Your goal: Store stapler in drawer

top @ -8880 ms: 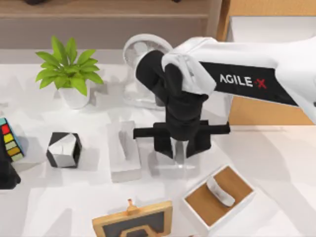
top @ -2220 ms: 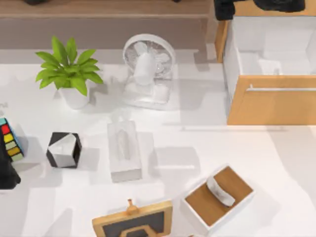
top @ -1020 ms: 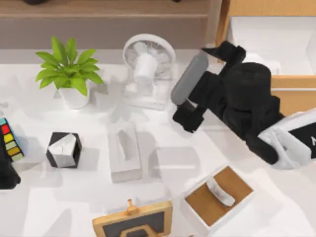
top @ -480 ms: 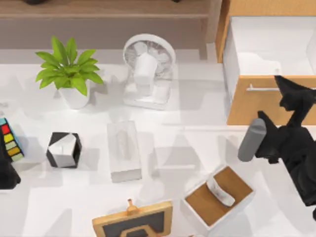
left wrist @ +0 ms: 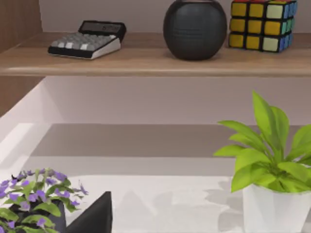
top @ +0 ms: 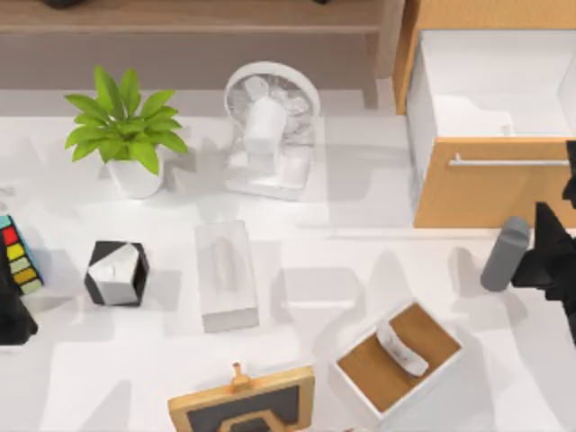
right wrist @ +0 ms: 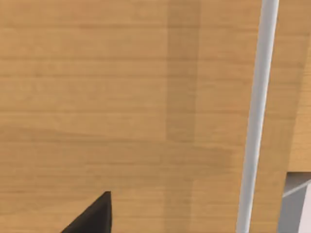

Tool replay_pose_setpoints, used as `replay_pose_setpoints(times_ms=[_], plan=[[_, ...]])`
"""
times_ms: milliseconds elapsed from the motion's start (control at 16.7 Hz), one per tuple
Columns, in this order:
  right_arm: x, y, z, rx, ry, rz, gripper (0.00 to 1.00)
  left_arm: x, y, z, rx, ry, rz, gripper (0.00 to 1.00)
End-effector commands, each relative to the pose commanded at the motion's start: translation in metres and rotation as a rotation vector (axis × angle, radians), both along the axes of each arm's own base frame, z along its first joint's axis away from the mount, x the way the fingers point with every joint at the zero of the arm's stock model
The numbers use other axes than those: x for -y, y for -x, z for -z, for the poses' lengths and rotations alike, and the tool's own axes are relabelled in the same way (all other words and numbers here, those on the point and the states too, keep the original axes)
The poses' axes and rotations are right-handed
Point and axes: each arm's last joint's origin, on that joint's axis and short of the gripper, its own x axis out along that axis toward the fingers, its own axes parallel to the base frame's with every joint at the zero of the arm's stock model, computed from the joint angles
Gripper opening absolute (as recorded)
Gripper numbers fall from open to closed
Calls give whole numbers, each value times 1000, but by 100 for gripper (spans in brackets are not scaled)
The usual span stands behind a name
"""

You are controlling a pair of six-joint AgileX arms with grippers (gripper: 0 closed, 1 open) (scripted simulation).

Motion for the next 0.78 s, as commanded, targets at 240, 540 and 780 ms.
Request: replay_pose_setpoints(times_ms=[240,540,780], plan=[[-1,-4,1,-1,0,-1,100,0,0,0,0,0,0,100],[0,-24,0,0,0,0,100,0,0,0,0,0,0,100],[0,-25,0,0,0,0,100,0,0,0,0,0,0,100]])
